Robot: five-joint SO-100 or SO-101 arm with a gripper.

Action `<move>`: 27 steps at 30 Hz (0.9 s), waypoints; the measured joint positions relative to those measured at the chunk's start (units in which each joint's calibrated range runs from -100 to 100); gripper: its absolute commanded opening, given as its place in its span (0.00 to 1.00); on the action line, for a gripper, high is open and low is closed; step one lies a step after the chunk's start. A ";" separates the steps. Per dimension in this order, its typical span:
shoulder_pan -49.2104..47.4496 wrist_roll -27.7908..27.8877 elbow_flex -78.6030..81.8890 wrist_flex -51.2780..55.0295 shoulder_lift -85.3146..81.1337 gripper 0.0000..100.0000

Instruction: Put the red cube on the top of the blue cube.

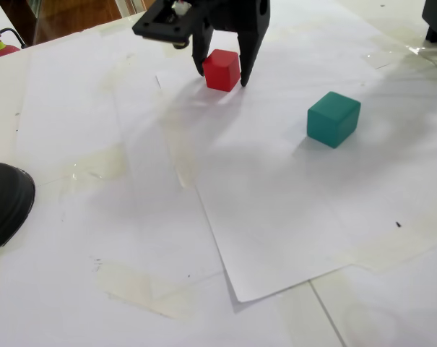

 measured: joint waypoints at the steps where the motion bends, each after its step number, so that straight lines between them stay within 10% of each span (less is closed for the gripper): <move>1: 0.00 0.00 0.00 -0.08 0.00 0.23; 27: 0.44 -0.59 6.87 -2.93 -3.99 0.12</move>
